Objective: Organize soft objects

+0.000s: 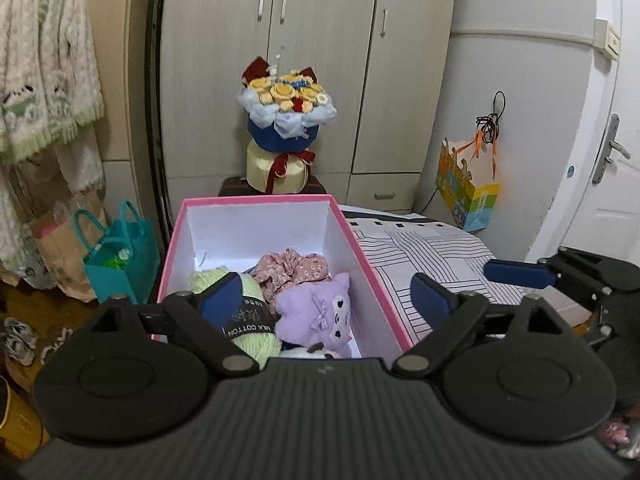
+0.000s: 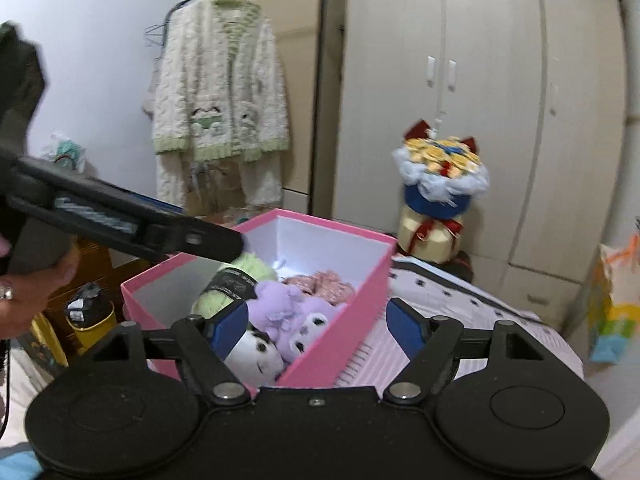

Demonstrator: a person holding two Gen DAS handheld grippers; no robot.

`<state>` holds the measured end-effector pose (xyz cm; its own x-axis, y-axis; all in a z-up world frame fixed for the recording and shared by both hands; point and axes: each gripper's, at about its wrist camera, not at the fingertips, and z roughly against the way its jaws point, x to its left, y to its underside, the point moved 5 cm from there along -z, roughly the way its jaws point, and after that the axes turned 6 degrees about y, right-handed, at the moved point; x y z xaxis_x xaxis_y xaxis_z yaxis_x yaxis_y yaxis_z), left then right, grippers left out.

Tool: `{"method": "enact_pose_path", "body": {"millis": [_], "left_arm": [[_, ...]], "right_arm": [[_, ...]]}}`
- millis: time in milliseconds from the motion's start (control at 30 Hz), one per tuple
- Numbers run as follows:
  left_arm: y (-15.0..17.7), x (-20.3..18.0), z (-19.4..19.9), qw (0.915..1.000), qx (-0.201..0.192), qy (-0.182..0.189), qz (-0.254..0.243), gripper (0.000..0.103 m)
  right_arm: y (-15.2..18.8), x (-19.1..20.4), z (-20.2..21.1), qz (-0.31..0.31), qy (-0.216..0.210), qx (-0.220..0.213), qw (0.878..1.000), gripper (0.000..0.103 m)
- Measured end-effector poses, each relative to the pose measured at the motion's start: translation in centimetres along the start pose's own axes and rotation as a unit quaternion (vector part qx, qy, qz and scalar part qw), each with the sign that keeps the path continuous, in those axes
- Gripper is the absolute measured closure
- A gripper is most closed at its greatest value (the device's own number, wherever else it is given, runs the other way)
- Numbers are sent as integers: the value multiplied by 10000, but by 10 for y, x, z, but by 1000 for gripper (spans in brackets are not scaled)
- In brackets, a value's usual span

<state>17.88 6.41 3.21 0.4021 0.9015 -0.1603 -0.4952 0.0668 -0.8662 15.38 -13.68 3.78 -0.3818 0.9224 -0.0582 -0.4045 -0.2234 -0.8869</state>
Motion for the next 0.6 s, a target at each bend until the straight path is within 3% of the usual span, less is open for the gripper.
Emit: {"method": "enact_pose_path", "body": {"millis": [167,300,367,500,600], "left_arm": [[1,-21,27,9995,-51,-270,-167,0],[2,-28,45,9977,49,-674,85,0],[3,-30,52,9964,9,-821,204,0],[10,-41,69,9947,-177,-1006,-106,0],[19,-49,75,9953,-211,-940,-131,0]], "right_arm": [[3,-14,22,-218,146,74,9996,14],[4,-21,38,-398,370,80,9985,0],[5,-25,46,-516,517,121,9973,0],[12,-30,66,-675,1032,107,9923,0],[16,-31,84,-739,1005,-111,9921,0]]}}
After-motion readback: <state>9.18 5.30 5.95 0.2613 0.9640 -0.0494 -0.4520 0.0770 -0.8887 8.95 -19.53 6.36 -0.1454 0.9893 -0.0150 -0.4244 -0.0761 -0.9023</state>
